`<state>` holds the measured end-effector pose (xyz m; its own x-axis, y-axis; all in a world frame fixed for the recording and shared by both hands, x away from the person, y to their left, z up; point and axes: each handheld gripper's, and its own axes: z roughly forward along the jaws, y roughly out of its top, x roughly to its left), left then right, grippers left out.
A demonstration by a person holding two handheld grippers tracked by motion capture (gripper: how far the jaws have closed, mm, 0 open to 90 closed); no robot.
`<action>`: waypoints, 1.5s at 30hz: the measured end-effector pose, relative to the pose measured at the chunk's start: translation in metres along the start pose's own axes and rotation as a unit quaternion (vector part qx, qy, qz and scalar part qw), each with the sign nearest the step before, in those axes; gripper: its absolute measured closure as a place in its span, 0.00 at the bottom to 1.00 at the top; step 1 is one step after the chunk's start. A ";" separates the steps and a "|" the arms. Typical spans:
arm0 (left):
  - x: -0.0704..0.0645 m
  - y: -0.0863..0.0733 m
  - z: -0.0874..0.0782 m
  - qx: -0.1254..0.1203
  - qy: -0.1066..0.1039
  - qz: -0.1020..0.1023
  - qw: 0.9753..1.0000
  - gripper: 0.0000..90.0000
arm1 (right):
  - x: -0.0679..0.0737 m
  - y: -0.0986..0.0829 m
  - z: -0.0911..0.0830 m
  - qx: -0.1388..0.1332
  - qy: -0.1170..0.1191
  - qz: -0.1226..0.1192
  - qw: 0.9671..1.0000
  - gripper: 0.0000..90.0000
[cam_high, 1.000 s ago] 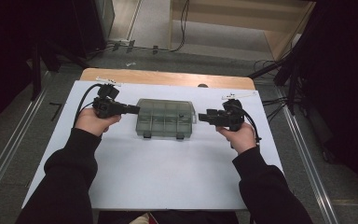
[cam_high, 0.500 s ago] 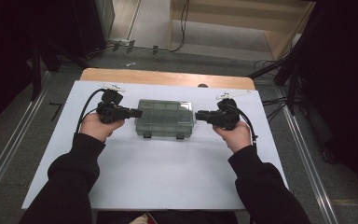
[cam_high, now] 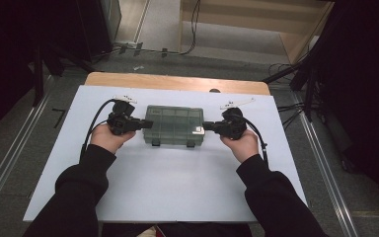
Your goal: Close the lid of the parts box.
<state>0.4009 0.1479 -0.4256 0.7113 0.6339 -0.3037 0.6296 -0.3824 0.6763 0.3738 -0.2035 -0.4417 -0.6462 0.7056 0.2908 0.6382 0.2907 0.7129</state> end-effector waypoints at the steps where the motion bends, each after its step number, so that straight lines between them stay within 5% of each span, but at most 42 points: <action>1: 0.001 -0.001 0.000 0.001 0.002 0.001 1.000 1.00 | 0.000 0.000 0.002 0.002 0.000 0.000 1.000 0.97; 7: 0.002 -0.005 0.004 -0.013 0.010 0.010 1.000 1.00 | 0.004 -0.002 0.012 0.015 -0.002 -0.007 1.000 0.97; 25: 0.010 -0.016 0.022 0.019 0.015 -0.003 1.000 1.00 | 0.003 -0.007 0.033 0.048 -0.012 -0.004 0.999 0.97; 28: 0.009 -0.018 0.025 0.030 0.026 0.007 0.999 1.00 | 0.004 -0.008 0.036 0.051 -0.015 -0.010 0.999 0.97; 38: 0.011 -0.020 0.022 0.022 0.015 -0.003 1.000 0.93 | 0.005 -0.009 0.034 0.052 -0.004 0.001 0.999 0.91; 45: 0.001 -0.019 0.013 0.015 0.003 -0.004 1.000 0.80 | 0.014 -0.012 0.010 0.024 0.008 0.002 1.000 0.78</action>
<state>0.3938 0.1472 -0.4472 0.7037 0.6416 -0.3050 0.6448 -0.3965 0.6535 0.3618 -0.1905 -0.4527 -0.6503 0.6965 0.3033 0.6595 0.3194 0.6804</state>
